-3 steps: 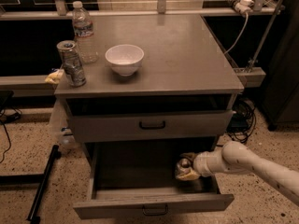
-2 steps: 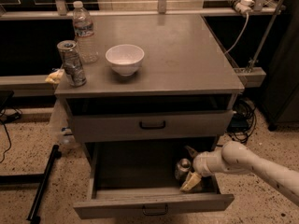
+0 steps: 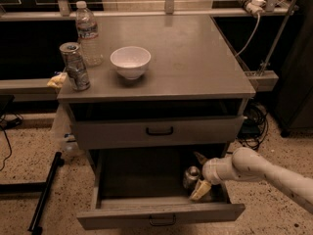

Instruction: Place 7up can into middle drawer

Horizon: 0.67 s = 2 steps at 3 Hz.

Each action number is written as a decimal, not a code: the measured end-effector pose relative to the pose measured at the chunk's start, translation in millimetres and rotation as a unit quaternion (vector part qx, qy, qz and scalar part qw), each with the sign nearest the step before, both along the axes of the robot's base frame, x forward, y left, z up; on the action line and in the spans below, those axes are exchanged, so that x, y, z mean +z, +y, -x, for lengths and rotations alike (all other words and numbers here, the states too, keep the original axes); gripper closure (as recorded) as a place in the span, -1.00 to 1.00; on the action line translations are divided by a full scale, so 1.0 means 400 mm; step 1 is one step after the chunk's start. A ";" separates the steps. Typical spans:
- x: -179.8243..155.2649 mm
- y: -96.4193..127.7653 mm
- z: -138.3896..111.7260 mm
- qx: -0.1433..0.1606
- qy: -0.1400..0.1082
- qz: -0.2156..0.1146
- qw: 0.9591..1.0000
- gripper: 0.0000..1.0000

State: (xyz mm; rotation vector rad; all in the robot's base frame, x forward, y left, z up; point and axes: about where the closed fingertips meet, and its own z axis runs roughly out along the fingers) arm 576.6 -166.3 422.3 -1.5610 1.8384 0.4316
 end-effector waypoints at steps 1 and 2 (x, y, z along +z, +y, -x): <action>0.043 -0.029 0.001 0.004 -0.018 0.027 0.999 -1.00; 0.101 -0.077 0.011 -0.003 -0.024 0.049 0.999 -1.00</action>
Offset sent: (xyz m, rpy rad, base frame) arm -0.0080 -0.0602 0.0730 -0.1566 -0.0657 -0.0294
